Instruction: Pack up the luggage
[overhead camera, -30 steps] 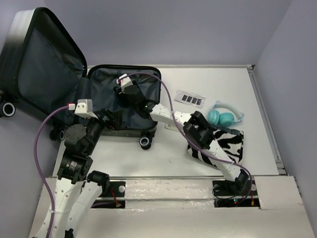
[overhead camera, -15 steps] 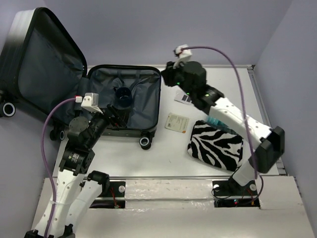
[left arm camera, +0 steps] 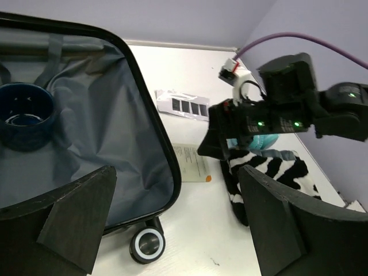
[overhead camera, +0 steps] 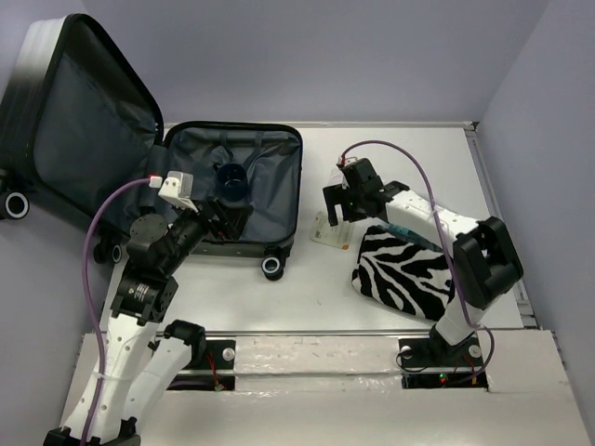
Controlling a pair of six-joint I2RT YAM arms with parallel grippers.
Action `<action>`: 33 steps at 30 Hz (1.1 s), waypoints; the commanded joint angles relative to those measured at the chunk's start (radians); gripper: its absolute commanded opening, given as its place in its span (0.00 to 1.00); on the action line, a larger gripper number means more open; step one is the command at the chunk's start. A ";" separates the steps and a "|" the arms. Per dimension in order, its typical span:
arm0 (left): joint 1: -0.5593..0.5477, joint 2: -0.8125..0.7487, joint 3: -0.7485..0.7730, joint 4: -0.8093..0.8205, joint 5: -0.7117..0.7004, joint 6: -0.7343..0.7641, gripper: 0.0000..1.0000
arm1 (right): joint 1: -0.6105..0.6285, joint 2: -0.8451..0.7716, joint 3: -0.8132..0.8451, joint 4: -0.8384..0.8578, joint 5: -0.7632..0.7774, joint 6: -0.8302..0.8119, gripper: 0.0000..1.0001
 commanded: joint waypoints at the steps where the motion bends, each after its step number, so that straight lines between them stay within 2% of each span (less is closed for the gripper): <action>1: -0.007 0.005 -0.037 0.055 0.081 0.001 0.99 | 0.002 0.086 0.101 -0.050 0.059 -0.001 0.96; 5: -0.007 -0.033 -0.075 0.055 0.065 0.013 0.99 | 0.002 0.178 0.142 -0.067 0.038 0.021 0.95; 9: -0.007 -0.042 -0.087 0.047 0.051 0.028 0.99 | 0.082 0.114 0.098 0.009 0.061 -0.011 0.95; 12: -0.007 -0.047 -0.084 0.055 0.052 0.030 0.99 | 0.135 0.108 0.090 0.054 0.067 -0.022 0.84; 13: -0.007 -0.048 -0.084 0.055 0.052 0.030 0.99 | 0.135 0.115 0.084 0.065 0.073 -0.022 0.73; 14: -0.007 -0.054 -0.086 0.053 0.052 0.031 0.99 | 0.145 0.124 0.083 0.075 0.079 -0.023 0.70; 17: -0.007 -0.070 -0.087 0.044 0.051 0.036 0.99 | 0.171 0.157 0.075 0.094 0.084 -0.040 0.69; 21: -0.007 -0.076 -0.084 0.036 0.045 0.042 0.99 | 0.183 0.195 0.076 0.092 0.125 -0.044 0.76; 22: -0.007 -0.076 -0.084 0.038 0.045 0.044 0.99 | 0.183 0.204 0.075 0.085 0.148 -0.037 0.85; 24: -0.007 -0.078 -0.086 0.036 0.043 0.044 0.99 | 0.183 0.204 0.075 0.074 0.217 -0.011 0.92; 25: -0.007 -0.076 -0.086 0.036 0.043 0.044 0.99 | 0.183 0.206 0.075 0.068 0.239 -0.001 1.00; 28: -0.007 -0.074 -0.086 0.036 0.048 0.044 0.99 | 0.183 0.212 0.078 0.039 0.279 0.035 1.00; 33: -0.009 -0.077 -0.086 0.038 0.049 0.044 0.99 | 0.174 0.278 0.107 0.019 0.233 0.042 1.00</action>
